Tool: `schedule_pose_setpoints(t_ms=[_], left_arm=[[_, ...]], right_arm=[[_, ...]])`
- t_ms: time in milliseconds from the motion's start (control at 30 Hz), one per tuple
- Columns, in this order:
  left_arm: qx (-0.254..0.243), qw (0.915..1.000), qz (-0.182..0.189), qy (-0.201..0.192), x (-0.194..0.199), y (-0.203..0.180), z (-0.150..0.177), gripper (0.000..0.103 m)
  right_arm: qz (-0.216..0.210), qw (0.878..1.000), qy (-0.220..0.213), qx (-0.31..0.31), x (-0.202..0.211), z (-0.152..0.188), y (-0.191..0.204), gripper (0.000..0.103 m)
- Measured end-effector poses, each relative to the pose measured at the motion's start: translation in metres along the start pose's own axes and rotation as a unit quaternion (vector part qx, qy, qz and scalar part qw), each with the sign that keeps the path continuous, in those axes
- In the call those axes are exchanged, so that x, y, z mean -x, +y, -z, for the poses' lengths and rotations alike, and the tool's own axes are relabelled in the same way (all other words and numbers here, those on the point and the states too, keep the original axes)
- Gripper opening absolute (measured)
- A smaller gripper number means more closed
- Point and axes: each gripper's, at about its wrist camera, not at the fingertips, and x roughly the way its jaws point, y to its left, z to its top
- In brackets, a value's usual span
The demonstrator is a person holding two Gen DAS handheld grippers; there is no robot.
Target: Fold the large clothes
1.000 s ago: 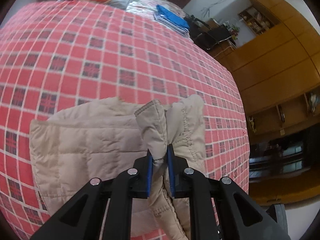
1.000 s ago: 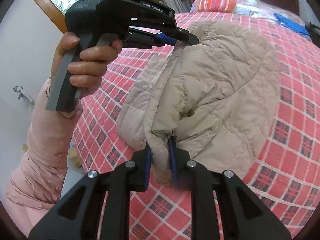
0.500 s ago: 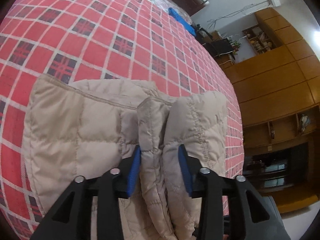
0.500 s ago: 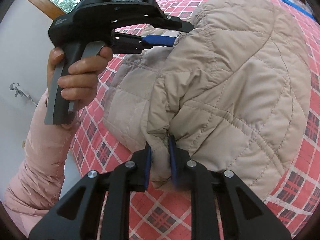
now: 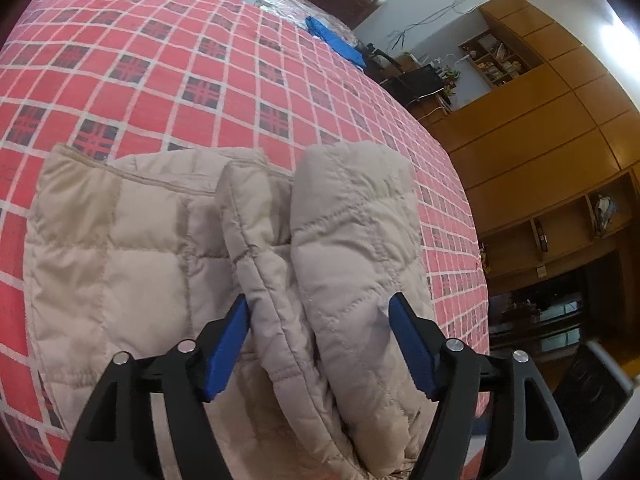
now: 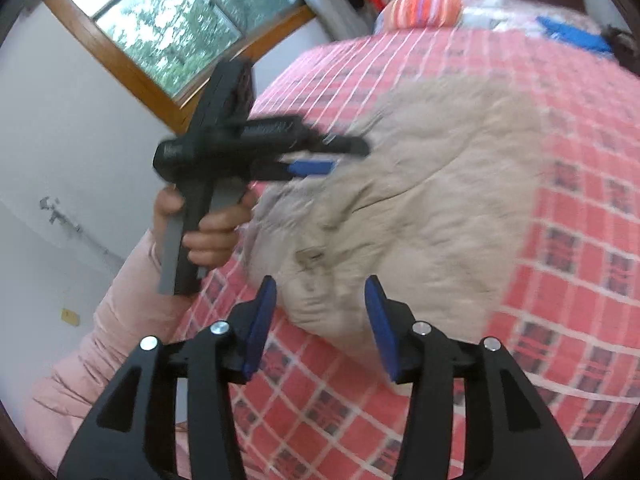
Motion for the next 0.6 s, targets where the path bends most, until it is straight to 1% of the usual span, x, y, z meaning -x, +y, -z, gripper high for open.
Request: schedule_pose_setpoints(t_ms=[33, 100, 167, 267, 367, 433, 467, 533, 567, 600], left_arm=[[-0.002, 1.0, 0.0, 0.001, -0.002, -0.003, 0.001, 0.074], [-0.007, 0.9999, -0.008, 0.005, -0.008, -0.01, 0.001, 0.075], [-0.012, 0.9998, -0.012, 0.008, -0.014, -0.016, 0.002, 0.075], [-0.024, 0.9994, -0.024, 0.01, -0.023, -0.024, 0.004, 0.075], [-0.031, 0.9987, -0.037, 0.013, -0.029, -0.027, 0.007, 0.075], [-0.036, 0.9981, -0.046, 0.016, -0.033, -0.029, 0.009, 0.074], [-0.039, 0.9978, -0.051, 0.016, -0.034, -0.029, 0.01, 0.072], [-0.046, 0.9962, -0.073, 0.012, -0.038, -0.031, 0.012, 0.055], [-0.046, 0.9959, -0.077, 0.012, -0.039, -0.03, 0.012, 0.051], [-0.045, 0.9958, -0.078, 0.011, -0.04, -0.031, 0.012, 0.042]], right_arm=[[0.014, 1.0, -0.009, -0.007, 0.007, 0.001, -0.008, 0.048], [0.029, 0.999, -0.017, -0.026, 0.014, 0.005, -0.025, 0.048], [0.044, 0.998, -0.013, -0.048, 0.012, 0.008, -0.04, 0.048], [0.048, 0.997, 0.004, -0.066, -0.006, 0.019, -0.055, 0.048], [0.043, 0.996, 0.025, -0.075, -0.03, 0.024, -0.06, 0.048], [0.046, 0.996, 0.031, -0.076, -0.043, 0.028, -0.061, 0.048], [0.049, 0.995, 0.031, -0.075, -0.049, 0.028, -0.061, 0.048], [0.056, 0.995, 0.029, -0.074, -0.055, 0.028, -0.058, 0.048], [0.061, 0.995, 0.028, -0.071, -0.059, 0.028, -0.056, 0.048], [0.072, 0.995, 0.028, -0.067, -0.061, 0.029, -0.054, 0.048]])
